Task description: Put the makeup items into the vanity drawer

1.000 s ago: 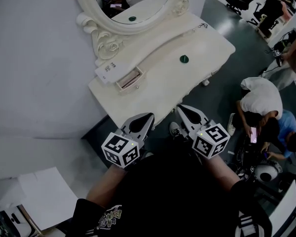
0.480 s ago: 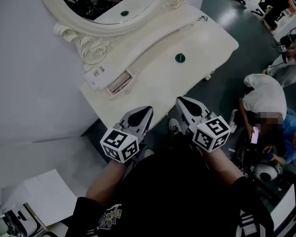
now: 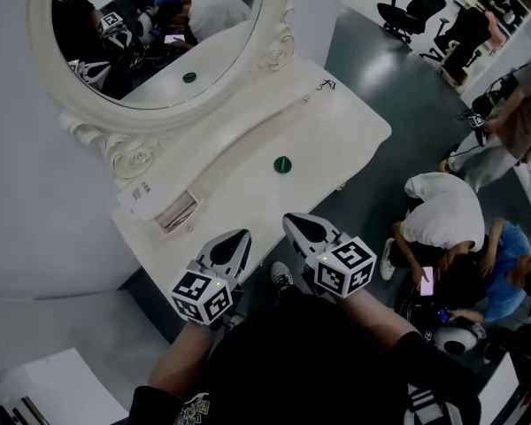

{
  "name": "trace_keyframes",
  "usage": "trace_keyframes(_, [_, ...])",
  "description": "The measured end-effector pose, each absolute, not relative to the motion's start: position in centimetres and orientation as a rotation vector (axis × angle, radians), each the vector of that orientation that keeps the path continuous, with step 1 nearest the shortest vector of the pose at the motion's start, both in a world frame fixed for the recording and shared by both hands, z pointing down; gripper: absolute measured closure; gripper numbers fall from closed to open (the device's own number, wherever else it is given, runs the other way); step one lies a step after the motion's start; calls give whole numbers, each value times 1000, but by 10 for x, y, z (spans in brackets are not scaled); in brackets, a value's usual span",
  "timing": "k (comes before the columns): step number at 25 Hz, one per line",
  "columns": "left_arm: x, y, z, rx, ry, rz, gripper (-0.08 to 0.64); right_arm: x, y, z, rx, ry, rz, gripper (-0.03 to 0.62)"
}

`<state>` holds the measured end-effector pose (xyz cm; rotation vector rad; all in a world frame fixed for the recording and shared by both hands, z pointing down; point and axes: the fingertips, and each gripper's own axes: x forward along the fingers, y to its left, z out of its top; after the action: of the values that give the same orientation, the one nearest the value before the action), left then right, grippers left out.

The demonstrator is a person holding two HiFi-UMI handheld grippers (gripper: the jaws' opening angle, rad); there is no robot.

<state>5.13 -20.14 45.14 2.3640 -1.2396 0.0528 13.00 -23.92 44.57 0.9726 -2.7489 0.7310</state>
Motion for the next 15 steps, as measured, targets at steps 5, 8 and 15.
trace_keyframes(5, [58, -224, 448, 2345, -1293, 46, 558, 136, -266, 445, 928, -2770, 717, 563])
trace_keyframes(8, [61, -237, 446, 2334, -1325, 39, 558, 141, -285, 447, 916, -2768, 702, 563])
trace_keyframes(15, [54, -253, 466, 2236, -1399, 52, 558, 143, -325, 477, 888, -2711, 716, 563])
